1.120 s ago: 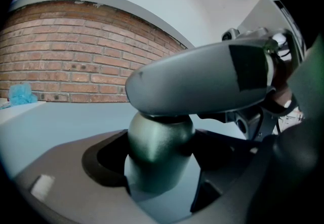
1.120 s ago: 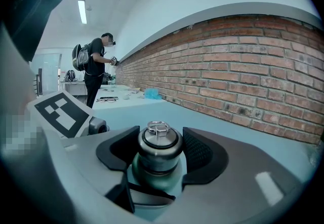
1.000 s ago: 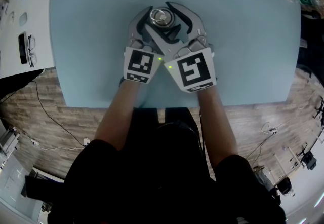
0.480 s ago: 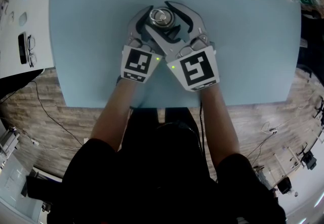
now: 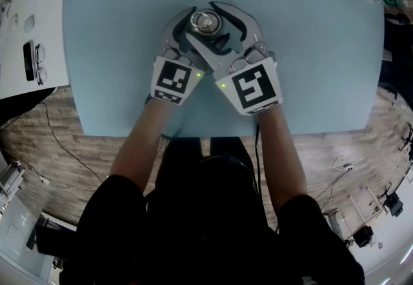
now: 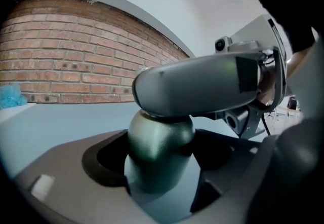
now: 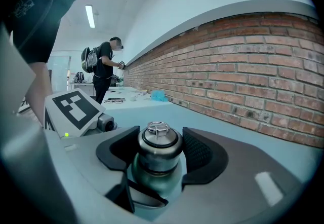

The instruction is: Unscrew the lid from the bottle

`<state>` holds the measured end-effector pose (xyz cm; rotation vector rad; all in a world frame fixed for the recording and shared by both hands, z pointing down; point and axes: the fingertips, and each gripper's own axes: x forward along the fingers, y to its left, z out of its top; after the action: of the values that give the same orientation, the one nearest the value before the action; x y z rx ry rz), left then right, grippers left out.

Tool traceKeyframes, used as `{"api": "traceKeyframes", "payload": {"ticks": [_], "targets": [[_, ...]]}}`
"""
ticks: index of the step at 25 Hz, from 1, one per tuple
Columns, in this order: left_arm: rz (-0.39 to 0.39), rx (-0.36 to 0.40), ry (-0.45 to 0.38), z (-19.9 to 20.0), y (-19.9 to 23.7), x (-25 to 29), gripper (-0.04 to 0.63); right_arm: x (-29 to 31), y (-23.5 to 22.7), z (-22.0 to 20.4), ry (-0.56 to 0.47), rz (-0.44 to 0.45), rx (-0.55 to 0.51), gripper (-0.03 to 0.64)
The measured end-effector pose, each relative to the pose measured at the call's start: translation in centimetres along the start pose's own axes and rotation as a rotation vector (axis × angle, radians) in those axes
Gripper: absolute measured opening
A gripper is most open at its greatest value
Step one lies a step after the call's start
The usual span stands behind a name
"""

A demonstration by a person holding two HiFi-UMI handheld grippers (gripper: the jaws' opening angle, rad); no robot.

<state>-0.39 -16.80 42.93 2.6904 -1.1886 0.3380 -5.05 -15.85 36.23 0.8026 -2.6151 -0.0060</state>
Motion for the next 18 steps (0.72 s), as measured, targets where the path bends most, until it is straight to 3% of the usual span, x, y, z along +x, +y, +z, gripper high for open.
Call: {"api": "traceKeyframes", "payload": {"ticks": [18], "targets": [[-0.017,0.005,-0.005,0.10,-0.06,0.00,0.376,-0.04,-0.01,0.09,-0.007,0.006,-0.002,0.268]]}}
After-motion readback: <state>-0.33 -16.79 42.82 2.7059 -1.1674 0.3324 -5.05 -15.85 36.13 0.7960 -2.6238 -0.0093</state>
